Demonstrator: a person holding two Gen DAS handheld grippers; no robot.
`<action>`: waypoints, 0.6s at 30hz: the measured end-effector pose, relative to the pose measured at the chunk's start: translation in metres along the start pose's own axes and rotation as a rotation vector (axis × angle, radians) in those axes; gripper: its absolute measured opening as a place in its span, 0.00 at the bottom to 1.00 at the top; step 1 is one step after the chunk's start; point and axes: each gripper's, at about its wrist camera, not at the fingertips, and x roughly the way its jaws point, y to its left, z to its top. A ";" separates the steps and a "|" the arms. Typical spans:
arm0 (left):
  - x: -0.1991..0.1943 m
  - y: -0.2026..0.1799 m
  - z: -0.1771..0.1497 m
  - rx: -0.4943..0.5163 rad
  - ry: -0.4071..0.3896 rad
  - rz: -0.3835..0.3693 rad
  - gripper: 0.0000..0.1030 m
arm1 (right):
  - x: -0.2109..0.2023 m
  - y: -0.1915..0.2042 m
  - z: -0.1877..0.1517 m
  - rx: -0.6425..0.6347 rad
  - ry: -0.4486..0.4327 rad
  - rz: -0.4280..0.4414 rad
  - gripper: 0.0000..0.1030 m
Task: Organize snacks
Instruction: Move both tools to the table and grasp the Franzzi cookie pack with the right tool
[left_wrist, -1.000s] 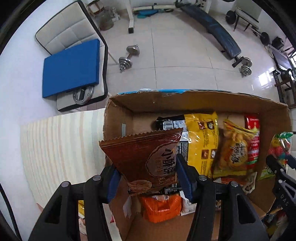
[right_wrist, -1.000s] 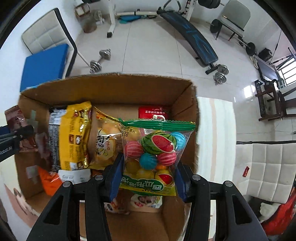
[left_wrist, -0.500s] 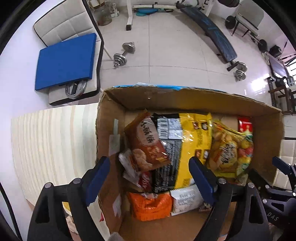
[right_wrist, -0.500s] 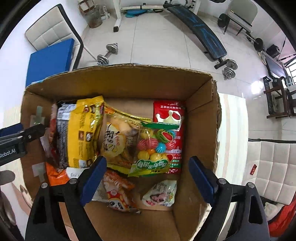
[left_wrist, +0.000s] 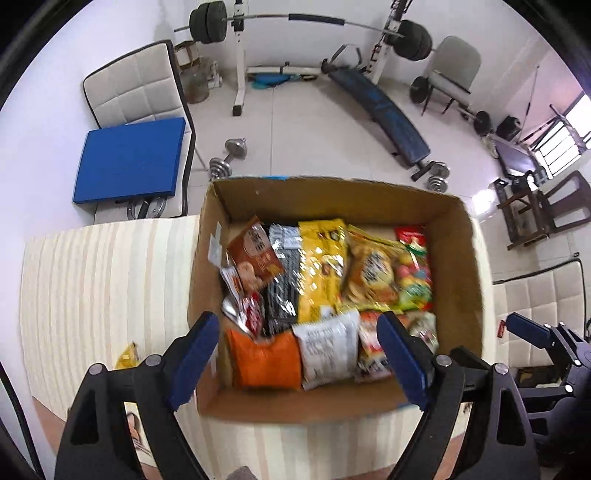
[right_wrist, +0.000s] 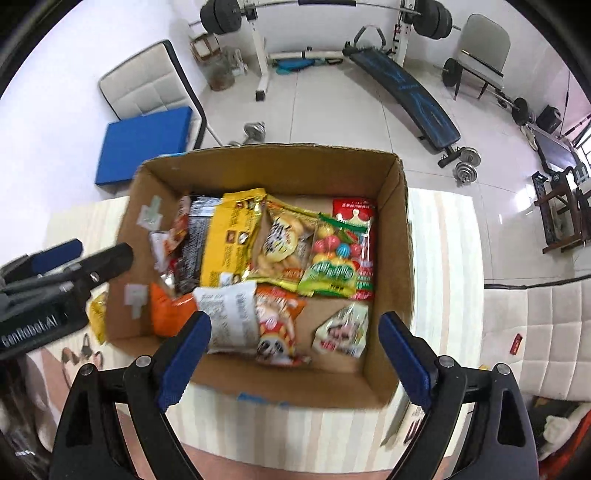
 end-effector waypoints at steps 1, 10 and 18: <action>-0.006 -0.003 -0.007 0.005 -0.008 0.001 0.84 | -0.005 0.000 -0.006 0.002 -0.006 0.002 0.92; -0.049 -0.025 -0.060 0.010 -0.093 0.024 0.84 | -0.040 -0.015 -0.064 0.066 -0.055 0.045 0.92; -0.044 -0.056 -0.114 -0.026 -0.171 0.128 0.85 | -0.003 -0.113 -0.130 0.318 0.019 -0.064 0.92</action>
